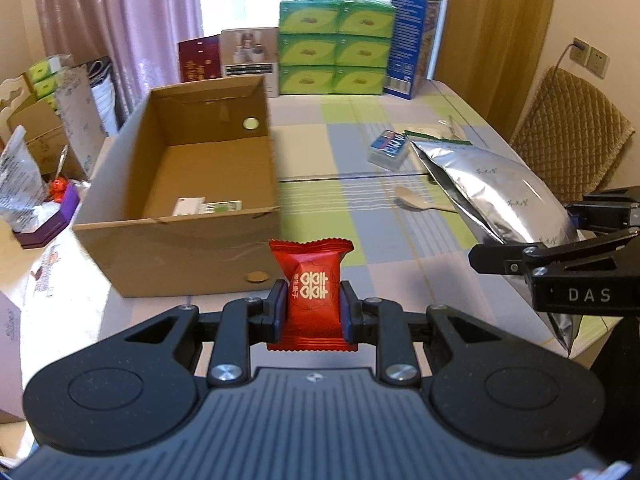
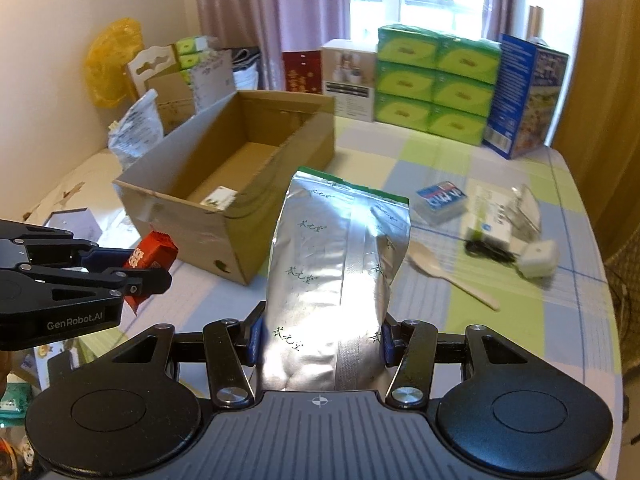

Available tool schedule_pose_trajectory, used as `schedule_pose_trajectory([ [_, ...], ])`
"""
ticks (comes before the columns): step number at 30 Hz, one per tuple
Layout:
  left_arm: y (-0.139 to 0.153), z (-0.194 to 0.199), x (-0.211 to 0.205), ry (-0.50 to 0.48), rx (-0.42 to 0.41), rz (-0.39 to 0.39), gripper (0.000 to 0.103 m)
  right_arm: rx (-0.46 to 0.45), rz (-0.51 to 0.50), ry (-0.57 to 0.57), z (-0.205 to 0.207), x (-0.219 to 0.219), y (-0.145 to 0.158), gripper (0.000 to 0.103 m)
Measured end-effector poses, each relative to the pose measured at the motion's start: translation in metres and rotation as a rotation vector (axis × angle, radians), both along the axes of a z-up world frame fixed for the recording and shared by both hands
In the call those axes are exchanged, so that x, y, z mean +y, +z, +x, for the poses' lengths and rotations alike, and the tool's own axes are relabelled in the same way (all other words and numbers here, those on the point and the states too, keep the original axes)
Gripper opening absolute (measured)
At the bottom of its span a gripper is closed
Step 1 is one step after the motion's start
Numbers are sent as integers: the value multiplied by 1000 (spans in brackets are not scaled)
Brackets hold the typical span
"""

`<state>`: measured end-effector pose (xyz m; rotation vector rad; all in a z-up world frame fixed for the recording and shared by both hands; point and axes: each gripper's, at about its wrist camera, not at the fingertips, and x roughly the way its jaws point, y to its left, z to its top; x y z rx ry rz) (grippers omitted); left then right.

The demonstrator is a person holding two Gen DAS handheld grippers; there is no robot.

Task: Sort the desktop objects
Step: 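Carry the candy and foil bag to the cardboard box and release both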

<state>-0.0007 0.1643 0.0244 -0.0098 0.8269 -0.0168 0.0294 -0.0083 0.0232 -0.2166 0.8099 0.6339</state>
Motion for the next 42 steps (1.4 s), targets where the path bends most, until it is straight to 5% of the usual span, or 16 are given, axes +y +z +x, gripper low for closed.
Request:
schedule_pose_trajectory([
  [20, 15, 9, 77, 77, 4, 20, 21, 6, 71, 90, 17, 88, 12, 49],
  [42, 20, 114, 147, 50, 18, 64, 21, 87, 153, 28, 116, 177, 12, 49],
])
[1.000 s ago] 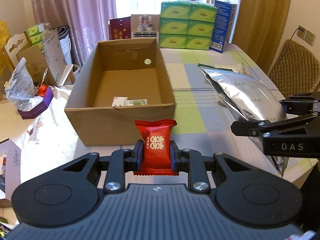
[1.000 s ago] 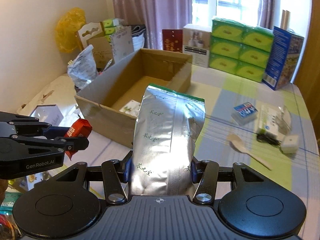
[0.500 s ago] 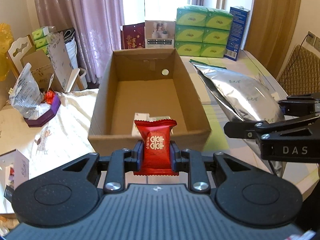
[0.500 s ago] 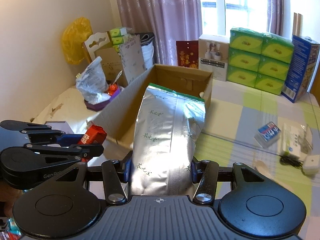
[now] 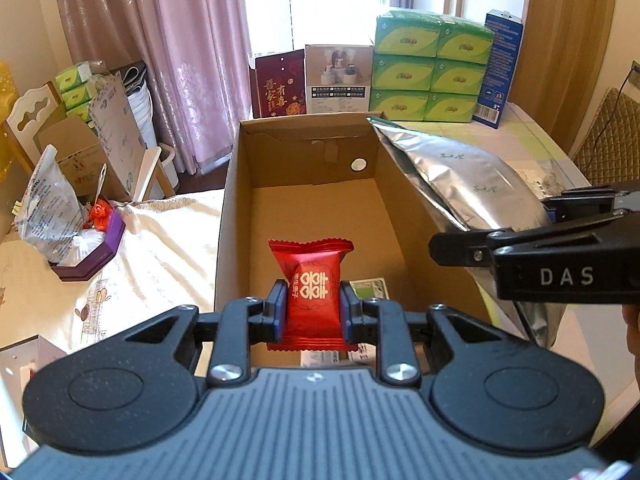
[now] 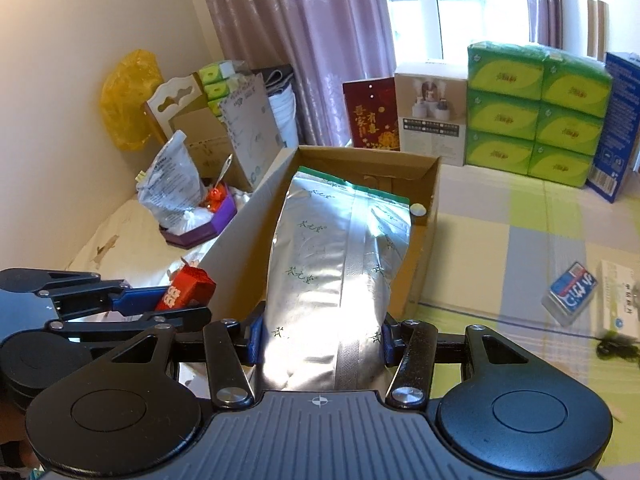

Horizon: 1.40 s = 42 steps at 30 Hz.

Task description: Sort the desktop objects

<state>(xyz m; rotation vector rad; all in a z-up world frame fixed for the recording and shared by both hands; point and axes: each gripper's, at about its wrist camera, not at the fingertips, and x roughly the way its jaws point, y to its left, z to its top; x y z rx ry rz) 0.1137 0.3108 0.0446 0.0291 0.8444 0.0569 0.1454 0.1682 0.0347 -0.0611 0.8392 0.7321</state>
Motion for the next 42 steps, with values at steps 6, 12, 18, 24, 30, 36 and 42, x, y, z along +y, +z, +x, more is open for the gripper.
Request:
schedule_pose_trajectory([
  [6, -13, 23, 14, 0, 17, -12, 21, 26, 9, -12, 18, 13, -12, 49],
  [12, -34, 38, 24, -1, 36, -33, 21, 50, 5, -32, 36, 21, -27, 49],
  [18, -52, 49, 29, 13, 67, -40, 23, 61, 2, -37, 44, 24, -40, 49],
  [24, -53, 44, 34, 29, 52, -40, 28, 62, 0, -42, 46, 27, -46, 49],
  [30, -46, 36, 37, 45, 36, -44, 29, 38, 54, -42, 43, 23, -38, 67],
  [36, -37, 27, 32, 45, 25, -47, 33, 6, 59, -52, 37, 11, -22, 67],
  [42, -27, 12, 22, 47, 15, -53, 36, 12, 53, -70, 25, -11, -15, 69],
])
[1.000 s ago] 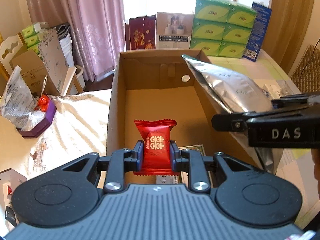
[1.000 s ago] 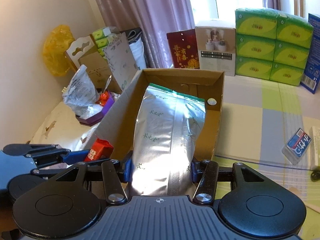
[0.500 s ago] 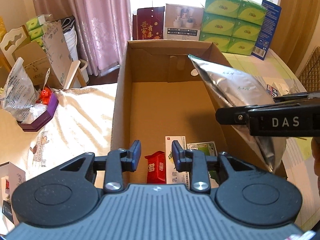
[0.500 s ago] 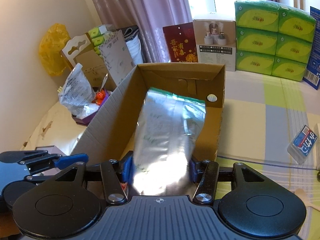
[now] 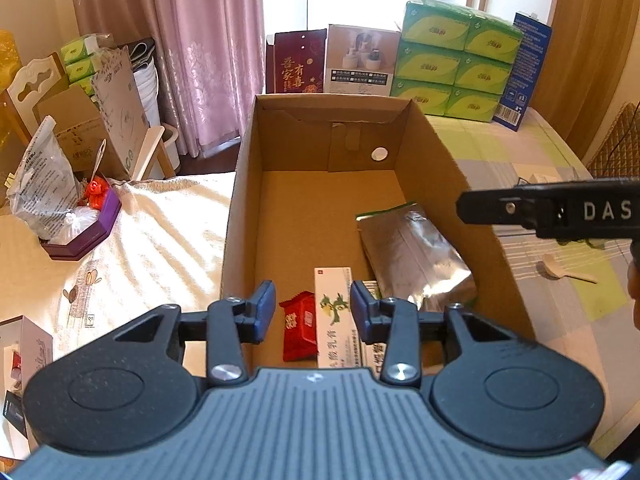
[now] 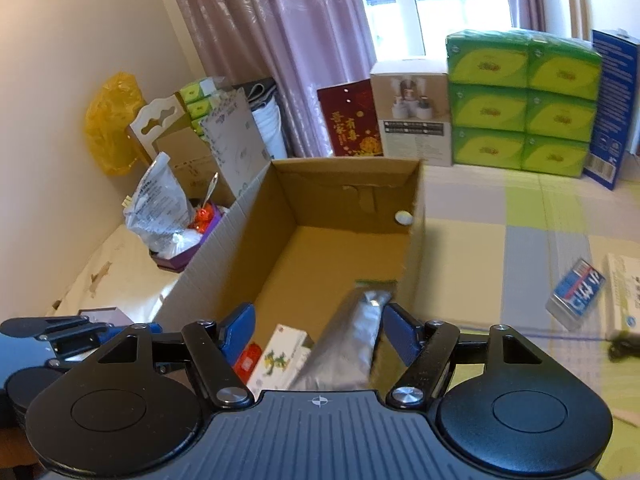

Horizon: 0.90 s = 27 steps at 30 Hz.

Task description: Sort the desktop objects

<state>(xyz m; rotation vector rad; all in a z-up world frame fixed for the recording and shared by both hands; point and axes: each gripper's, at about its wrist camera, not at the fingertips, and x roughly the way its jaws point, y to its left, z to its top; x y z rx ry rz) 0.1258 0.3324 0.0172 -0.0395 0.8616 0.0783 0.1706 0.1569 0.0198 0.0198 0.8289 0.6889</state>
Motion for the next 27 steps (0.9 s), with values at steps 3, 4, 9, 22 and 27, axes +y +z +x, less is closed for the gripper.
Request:
schedule_pose_trajectory([
  [3, 5, -8, -8, 0, -4, -1, 37, 0, -3, 0, -10, -11, 4, 69],
  [4, 7, -11, -11, 0, -8, -4, 38, -1, -3, 1, -13, -14, 5, 70],
  [9, 18, -27, -28, 1, -24, -14, 43, -12, -2, 6, -31, -31, 13, 73],
  [22, 28, -64, -69, -5, -35, -25, 67, -33, -14, -32, -61, -83, 24, 89],
  [27, 31, -74, -84, -7, -51, -21, 79, -39, -25, -44, -71, -106, 24, 97],
])
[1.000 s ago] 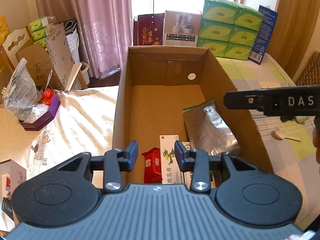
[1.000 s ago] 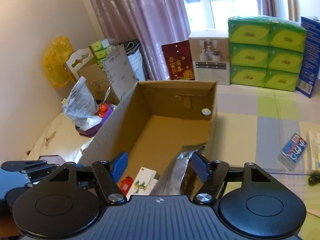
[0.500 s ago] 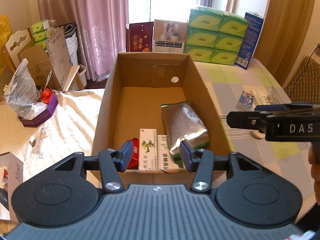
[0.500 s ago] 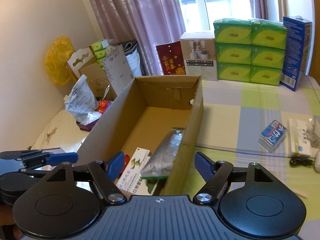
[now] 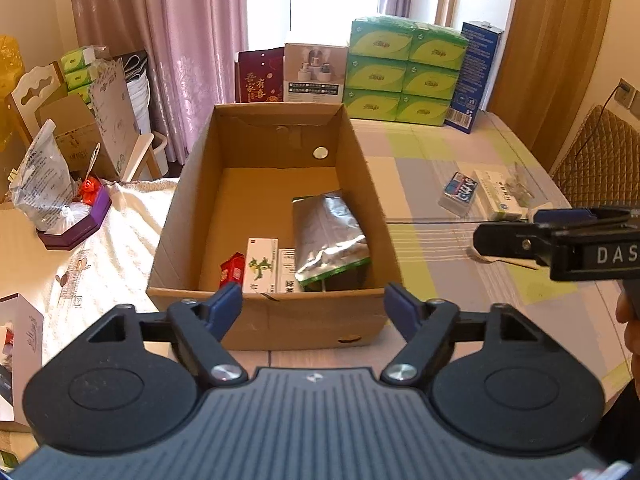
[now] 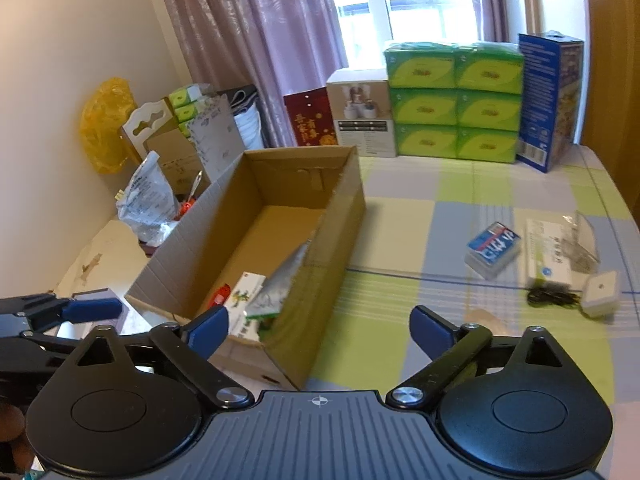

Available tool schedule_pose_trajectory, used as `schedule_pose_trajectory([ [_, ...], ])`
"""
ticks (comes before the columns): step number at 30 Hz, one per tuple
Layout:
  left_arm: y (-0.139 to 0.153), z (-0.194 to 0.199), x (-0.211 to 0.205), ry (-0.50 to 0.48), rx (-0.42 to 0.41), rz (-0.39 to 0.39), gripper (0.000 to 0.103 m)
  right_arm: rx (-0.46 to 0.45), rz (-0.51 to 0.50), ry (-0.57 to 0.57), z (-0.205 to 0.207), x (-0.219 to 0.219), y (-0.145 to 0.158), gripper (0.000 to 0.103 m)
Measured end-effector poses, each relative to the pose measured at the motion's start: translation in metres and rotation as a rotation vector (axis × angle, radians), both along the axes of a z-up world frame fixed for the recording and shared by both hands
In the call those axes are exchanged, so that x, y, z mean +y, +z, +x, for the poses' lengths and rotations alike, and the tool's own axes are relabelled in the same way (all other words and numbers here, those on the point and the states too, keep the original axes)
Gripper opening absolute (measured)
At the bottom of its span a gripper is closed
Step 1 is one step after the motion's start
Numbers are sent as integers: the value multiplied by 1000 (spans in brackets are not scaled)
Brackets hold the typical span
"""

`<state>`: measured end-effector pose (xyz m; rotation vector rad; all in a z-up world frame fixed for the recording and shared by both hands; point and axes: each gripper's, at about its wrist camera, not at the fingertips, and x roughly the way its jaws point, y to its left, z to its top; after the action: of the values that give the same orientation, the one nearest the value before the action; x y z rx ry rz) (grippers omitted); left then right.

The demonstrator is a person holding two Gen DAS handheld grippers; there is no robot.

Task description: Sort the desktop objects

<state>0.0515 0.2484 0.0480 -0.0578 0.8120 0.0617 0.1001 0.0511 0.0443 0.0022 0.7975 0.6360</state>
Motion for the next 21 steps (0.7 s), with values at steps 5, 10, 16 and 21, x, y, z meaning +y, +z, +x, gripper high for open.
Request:
schedule_pose_trajectory([
  [5, 4, -11, -16, -3, -26, -10, 88, -14, -22, -13, -15, -28, -5, 101],
  [10, 8, -23, -38, -22, -60, -29, 101, -11, -71, -25, -34, -62, -22, 101],
  [16, 6, -26, -73, -79, -68, -21, 101, 36, -99, -98, -43, -118, -44, 101],
  [21, -2, -22, -108, -145, -54, -23, 101, 48, -108, -176, -45, -167, -48, 101],
])
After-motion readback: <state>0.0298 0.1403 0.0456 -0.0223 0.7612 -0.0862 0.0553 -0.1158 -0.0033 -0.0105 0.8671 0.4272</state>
